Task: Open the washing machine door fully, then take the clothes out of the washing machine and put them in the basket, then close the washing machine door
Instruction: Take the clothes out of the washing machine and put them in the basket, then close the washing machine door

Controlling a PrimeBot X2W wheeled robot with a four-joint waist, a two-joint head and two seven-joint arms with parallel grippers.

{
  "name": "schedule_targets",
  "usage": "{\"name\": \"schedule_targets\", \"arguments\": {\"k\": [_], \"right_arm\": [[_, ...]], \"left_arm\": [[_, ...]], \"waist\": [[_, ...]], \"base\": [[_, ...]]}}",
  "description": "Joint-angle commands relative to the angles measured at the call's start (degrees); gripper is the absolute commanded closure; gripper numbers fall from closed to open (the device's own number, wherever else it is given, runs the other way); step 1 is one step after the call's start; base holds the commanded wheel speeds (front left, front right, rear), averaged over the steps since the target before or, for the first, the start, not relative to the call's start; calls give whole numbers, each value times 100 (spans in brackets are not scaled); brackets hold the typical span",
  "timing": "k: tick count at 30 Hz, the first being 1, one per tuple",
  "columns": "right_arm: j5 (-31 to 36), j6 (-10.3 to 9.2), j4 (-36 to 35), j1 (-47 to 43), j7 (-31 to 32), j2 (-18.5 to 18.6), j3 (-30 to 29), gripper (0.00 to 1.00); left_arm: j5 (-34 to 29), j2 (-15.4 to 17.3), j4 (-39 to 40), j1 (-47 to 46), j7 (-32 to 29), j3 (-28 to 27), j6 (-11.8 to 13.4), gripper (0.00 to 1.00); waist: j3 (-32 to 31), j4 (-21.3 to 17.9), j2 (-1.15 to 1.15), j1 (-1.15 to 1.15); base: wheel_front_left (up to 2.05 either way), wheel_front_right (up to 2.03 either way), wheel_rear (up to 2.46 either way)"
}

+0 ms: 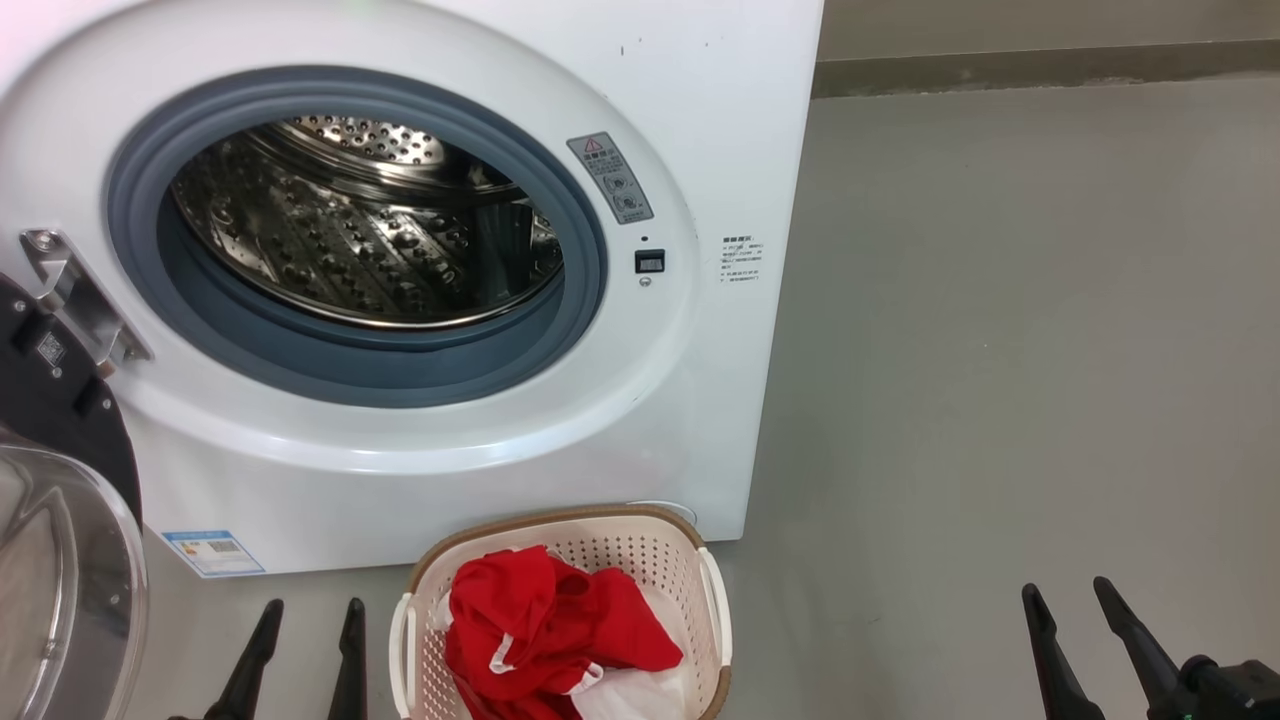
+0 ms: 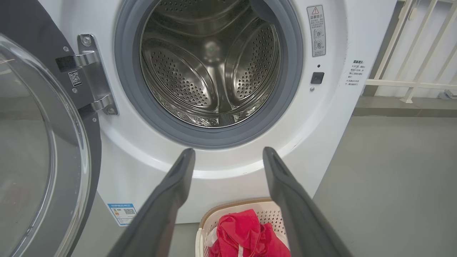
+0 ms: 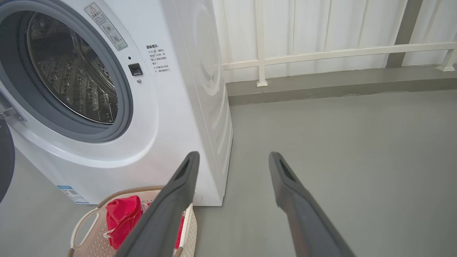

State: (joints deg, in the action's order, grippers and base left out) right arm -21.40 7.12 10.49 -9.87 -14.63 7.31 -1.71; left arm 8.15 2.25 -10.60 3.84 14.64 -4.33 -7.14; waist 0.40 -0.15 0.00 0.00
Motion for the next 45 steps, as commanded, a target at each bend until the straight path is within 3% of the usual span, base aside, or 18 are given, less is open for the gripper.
{"name": "schedule_targets", "arguments": {"k": [1, 33, 45], "right_arm": [[-22, 36, -150, 28, -37, 145, 52, 0], [5, 36, -183, 40, -37, 76, 16, 0], [11, 36, -186, 35, -37, 62, 6, 0]], "left_arm": [[9, 63, 208, -27, 36, -213, 20, 0], [-22, 63, 243, -74, 36, -148, 63, 0], [-11, 63, 276, -88, 36, -107, 54, 0]], "waist": [[0, -1, 0, 0], [64, -19, 0, 0], [59, 15, 0, 0]], "base": [[0, 0, 0], [-1, 1, 0], [-88, 88, 0]]}}
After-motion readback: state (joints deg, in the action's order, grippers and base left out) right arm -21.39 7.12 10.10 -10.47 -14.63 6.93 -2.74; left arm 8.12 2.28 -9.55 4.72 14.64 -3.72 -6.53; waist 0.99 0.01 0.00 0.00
